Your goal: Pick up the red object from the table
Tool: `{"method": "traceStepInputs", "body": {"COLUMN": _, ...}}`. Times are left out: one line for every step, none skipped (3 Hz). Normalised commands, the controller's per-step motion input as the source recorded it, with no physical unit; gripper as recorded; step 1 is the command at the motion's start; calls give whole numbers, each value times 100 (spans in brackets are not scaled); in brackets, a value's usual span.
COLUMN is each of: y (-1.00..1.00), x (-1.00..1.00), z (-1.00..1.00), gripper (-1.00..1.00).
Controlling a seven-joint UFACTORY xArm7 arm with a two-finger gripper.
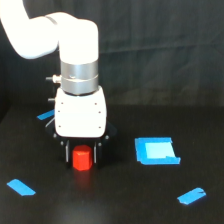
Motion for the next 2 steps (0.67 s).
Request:
{"method": "traceStepInputs", "body": {"y": 5, "x": 18, "z": -3, "gripper": -100}}
{"method": "traceStepInputs", "body": {"y": 1, "x": 17, "z": -7, "gripper": -100}}
